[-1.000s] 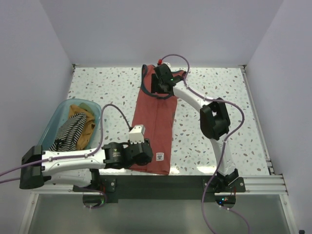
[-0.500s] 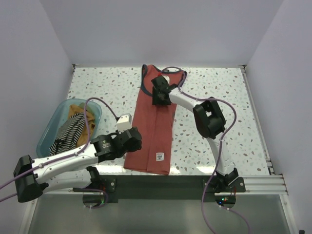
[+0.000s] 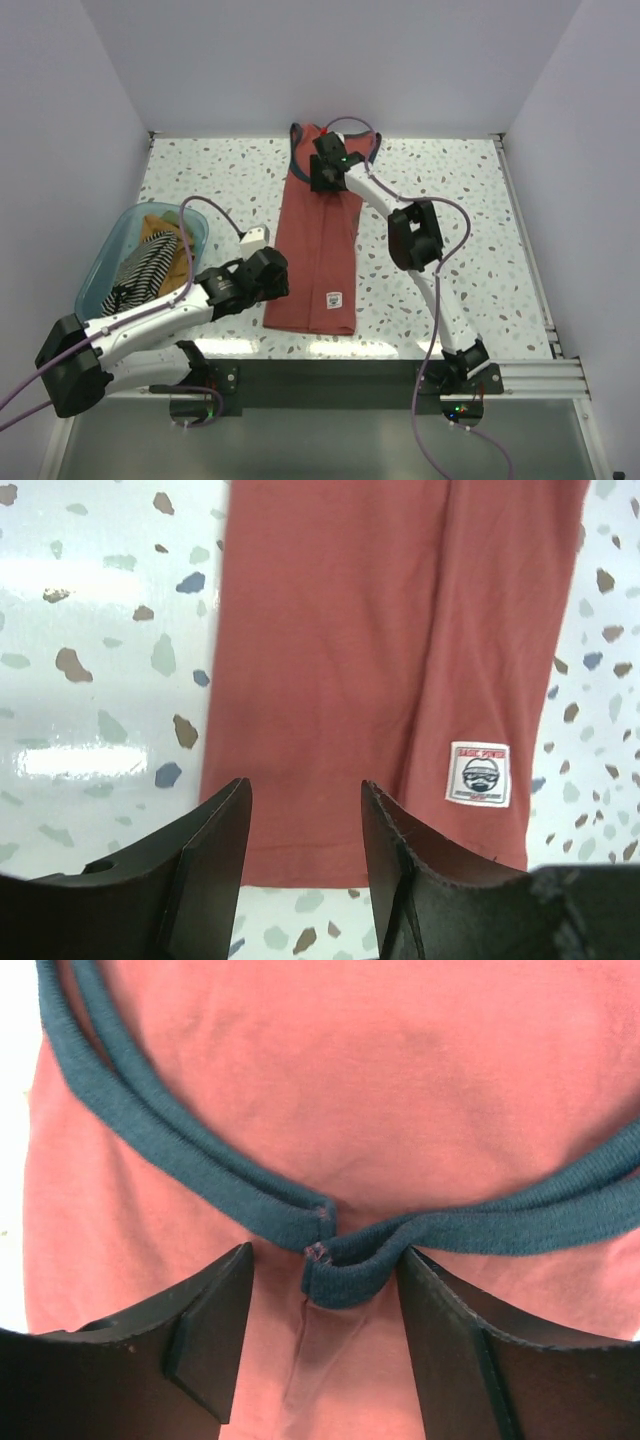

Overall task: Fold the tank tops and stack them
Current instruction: Fold the tank top

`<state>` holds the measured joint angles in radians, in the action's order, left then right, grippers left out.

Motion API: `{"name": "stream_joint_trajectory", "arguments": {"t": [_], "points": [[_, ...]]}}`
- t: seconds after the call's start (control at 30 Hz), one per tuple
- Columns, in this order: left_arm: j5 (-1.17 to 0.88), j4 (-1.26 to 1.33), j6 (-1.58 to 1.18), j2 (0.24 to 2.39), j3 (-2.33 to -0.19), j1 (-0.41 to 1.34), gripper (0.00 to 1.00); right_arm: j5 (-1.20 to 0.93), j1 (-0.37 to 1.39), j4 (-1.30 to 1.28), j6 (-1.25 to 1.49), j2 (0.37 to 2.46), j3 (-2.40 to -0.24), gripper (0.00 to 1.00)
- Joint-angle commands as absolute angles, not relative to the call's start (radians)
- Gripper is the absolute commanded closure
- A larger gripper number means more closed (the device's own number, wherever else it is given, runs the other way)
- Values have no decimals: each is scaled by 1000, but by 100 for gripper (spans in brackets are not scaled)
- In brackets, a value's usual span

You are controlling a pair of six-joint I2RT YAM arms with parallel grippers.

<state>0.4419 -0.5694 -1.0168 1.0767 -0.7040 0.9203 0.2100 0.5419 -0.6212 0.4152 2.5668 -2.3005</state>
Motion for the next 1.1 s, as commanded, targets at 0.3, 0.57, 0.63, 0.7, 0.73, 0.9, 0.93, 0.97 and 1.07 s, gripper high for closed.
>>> {"name": "stream_joint_trajectory", "arguments": {"t": [0.3, 0.57, 0.63, 0.7, 0.73, 0.9, 0.93, 0.97, 1.07], "points": [[241, -318, -824, 1232, -703, 716, 40, 86, 454, -485, 245, 2519, -2332, 14], [218, -351, -890, 1163, -572, 716, 33, 98, 454, -587, 339, 2291, -2290, 6], [210, -345, -897, 1148, -543, 715, 34, 120, 459, -595, 391, 2225, -2159, 6], [209, -330, -897, 1135, -496, 716, 34, 132, 465, -562, 420, 2104, -2029, 6], [206, -304, -893, 1120, -479, 715, 34, 152, 471, -546, 442, 2062, -1899, 6], [184, -278, -887, 1089, -417, 716, 35, 175, 523, -517, 526, 1822, -1570, 12], [184, -276, -890, 1069, -410, 716, 35, 173, 535, -502, 561, 1777, -1439, 14], [183, -272, -890, 1057, -388, 716, 35, 175, 560, -459, 586, 1737, -1369, 14], [178, -259, -894, 1022, -356, 715, 36, 152, 589, -401, 662, 1594, -1128, 21]]}}
